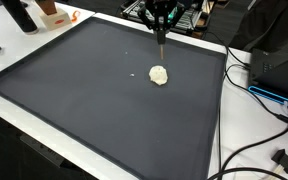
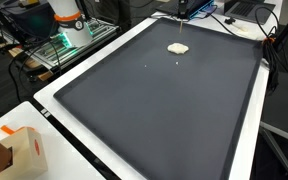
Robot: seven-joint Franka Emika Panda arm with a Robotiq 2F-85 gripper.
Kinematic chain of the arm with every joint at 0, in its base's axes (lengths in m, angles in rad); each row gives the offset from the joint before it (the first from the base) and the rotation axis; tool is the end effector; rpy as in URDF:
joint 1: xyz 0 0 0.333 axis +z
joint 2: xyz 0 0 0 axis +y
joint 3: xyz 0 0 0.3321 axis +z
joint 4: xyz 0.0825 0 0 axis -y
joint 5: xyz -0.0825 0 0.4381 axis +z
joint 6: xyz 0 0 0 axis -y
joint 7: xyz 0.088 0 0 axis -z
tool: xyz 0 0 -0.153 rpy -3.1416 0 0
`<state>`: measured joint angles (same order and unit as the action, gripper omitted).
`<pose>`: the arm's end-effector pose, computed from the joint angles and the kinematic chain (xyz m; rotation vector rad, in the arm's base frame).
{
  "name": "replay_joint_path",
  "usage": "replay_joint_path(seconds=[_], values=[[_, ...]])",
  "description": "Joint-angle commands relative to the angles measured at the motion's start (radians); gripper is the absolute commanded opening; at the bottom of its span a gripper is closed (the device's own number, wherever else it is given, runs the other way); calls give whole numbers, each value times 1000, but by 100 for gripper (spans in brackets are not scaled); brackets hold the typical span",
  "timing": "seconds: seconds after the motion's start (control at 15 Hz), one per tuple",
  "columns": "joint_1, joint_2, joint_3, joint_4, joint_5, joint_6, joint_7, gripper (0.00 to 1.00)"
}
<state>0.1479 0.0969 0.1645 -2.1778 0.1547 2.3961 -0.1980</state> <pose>0.5765 0.1927 0.2949 -2.9423 -0.5984 -0.1718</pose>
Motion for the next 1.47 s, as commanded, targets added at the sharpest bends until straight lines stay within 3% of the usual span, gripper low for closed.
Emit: replay_joint_path(seconds=[0.0,0.53,0.6,0.67,1.4], values=[[21,-62,4,-36,-115,-6,82,3],[42,-115,23,-30,-226,-16,133,3],[43,-118,24,-28,-222,-18,123,3],[39,-86,22,-1,-190,-7,101,13],[41,-94,23,-1,-191,-7,101,13]])
